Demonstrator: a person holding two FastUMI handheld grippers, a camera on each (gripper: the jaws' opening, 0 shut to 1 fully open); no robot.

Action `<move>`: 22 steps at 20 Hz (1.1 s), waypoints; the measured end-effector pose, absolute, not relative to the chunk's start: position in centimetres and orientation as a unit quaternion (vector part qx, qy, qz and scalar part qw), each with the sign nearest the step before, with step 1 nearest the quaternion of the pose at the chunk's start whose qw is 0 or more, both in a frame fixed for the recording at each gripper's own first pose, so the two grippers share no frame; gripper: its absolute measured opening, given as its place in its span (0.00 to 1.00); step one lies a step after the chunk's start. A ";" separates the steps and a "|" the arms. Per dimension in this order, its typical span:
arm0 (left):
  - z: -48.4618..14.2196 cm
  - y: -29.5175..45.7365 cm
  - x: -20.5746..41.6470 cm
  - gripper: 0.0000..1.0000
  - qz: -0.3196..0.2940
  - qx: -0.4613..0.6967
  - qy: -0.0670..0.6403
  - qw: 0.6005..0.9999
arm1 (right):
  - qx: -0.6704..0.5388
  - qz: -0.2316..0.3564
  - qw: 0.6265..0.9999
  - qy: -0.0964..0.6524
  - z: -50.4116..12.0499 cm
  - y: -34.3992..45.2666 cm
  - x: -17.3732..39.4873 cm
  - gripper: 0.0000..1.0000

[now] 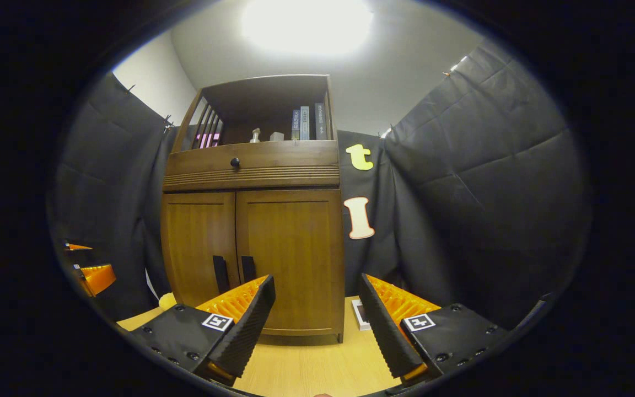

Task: Open the right door of the double-door shoe cabinet with the right hand, and open the left door with the left hand.

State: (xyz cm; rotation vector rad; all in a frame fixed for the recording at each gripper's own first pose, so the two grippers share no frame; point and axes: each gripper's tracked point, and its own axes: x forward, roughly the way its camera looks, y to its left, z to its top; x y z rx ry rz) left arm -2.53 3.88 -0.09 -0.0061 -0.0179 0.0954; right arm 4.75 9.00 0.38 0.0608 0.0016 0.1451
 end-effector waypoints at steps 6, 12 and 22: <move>-0.4 4.9 -2.9 0.96 0.091 -0.006 -0.005 0.996 | 0.025 0.120 0.992 -0.014 0.5 14.4 9.6 0.95; -0.7 6.0 -3.1 0.96 0.144 -0.002 0.002 0.990 | 0.028 0.158 0.987 -0.002 -0.9 19.4 14.3 0.95; -0.1 6.8 -4.9 0.96 0.222 0.017 0.014 0.975 | 0.048 0.177 0.982 0.042 -5.7 24.4 21.1 0.96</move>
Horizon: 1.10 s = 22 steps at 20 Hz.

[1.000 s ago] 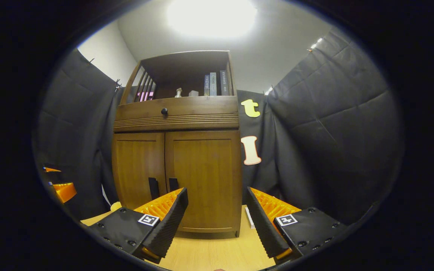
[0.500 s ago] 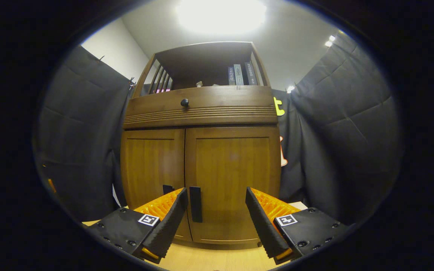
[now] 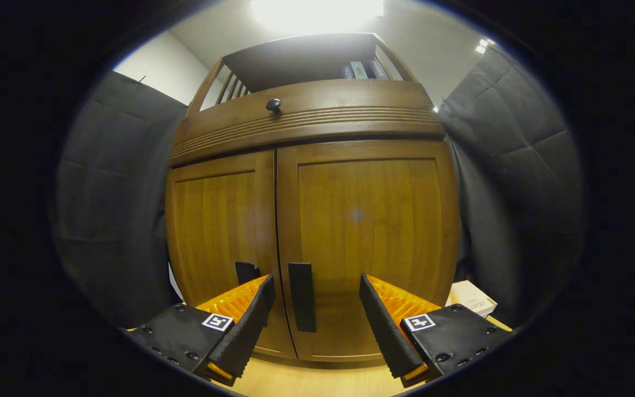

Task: Open the right door of the double-door shoe cabinet with the right hand, and open the left door with the left hand.

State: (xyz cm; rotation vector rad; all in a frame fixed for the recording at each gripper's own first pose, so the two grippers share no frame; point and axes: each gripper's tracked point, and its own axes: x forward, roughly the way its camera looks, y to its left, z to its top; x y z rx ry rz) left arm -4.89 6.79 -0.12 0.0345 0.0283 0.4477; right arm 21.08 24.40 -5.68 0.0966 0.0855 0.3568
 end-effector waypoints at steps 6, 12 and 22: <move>-0.2 7.4 -5.2 0.96 0.258 0.021 0.020 0.966 | 0.039 0.187 0.979 0.070 -8.5 26.4 24.3 0.90; -0.5 8.0 -5.3 0.96 0.289 0.023 0.026 0.957 | 0.033 0.190 0.977 0.090 -10.5 28.4 26.7 0.70; -0.5 8.4 -5.5 0.96 0.310 0.020 0.026 0.950 | 0.046 0.196 0.974 0.102 -11.4 29.5 27.4 0.26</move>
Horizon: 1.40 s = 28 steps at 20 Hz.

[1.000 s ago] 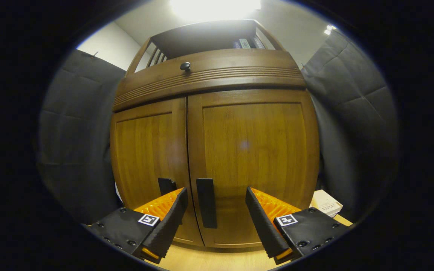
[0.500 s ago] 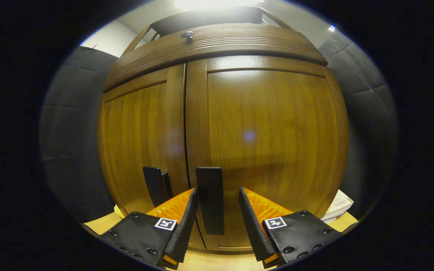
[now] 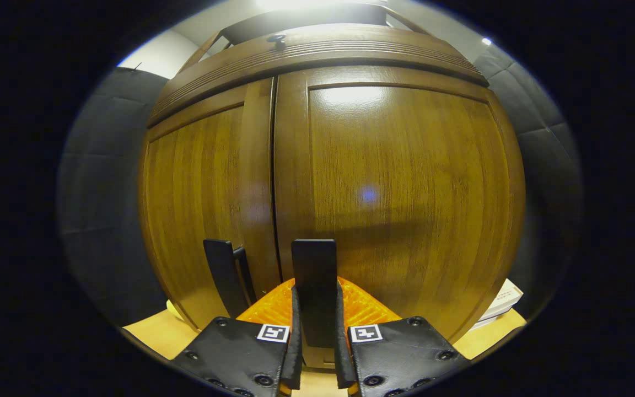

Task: Open the right door of the double-door shoe cabinet with the right hand, and open the left door with the left hand.

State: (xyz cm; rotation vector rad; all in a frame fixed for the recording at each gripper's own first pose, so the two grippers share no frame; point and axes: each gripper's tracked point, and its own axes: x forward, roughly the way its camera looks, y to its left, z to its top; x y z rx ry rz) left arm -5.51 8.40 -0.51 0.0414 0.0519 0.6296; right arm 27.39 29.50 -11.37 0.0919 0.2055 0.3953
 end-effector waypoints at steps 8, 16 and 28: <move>-0.5 8.1 -4.9 0.96 0.286 0.011 0.019 0.958 | 0.046 0.211 0.971 0.105 -10.7 28.7 25.5 0.14; -0.1 7.8 -4.1 0.96 0.239 0.004 0.005 0.971 | 0.051 0.230 0.966 0.109 -10.3 26.9 22.0 0.14; 0.4 7.3 -2.4 0.96 0.163 -0.005 -0.010 0.987 | 0.051 0.239 0.963 0.111 -9.7 23.4 17.6 0.14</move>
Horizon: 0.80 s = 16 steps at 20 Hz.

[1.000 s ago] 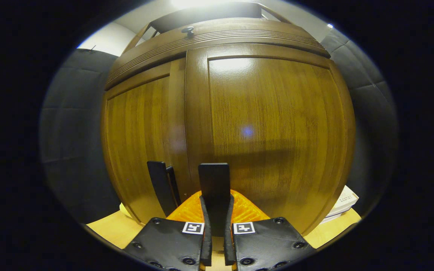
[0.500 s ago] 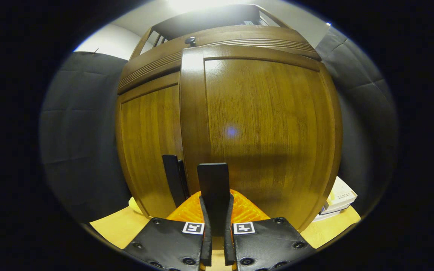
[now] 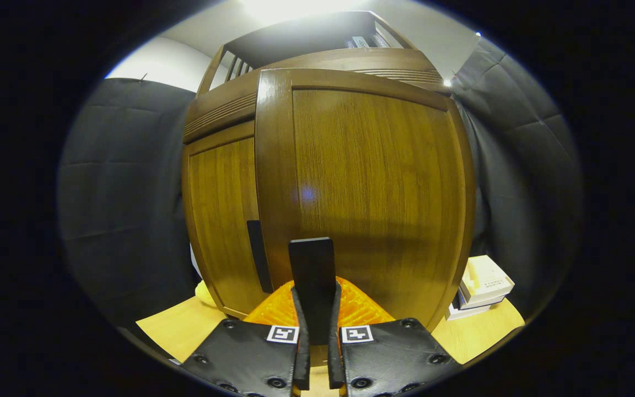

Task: Open the right door of the double-door shoe cabinet with the right hand, and open the left door with the left hand.

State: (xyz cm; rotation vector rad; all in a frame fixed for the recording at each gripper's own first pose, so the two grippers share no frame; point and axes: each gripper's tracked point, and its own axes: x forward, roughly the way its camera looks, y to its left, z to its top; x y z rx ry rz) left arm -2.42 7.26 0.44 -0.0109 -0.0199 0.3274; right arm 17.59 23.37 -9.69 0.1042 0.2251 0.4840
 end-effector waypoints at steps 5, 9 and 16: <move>0.9 7.0 -2.2 0.96 0.138 -0.011 -0.015 0.990 | 0.056 0.238 0.963 0.116 -9.8 21.5 15.9 0.14; 1.2 6.9 -2.0 0.96 0.121 -0.015 -0.017 0.992 | 0.056 0.235 0.963 0.118 -9.7 19.7 14.8 0.14; 1.6 6.6 -1.3 0.96 0.081 -0.023 -0.023 0.996 | 0.057 0.222 0.966 0.122 -9.6 15.4 12.6 0.14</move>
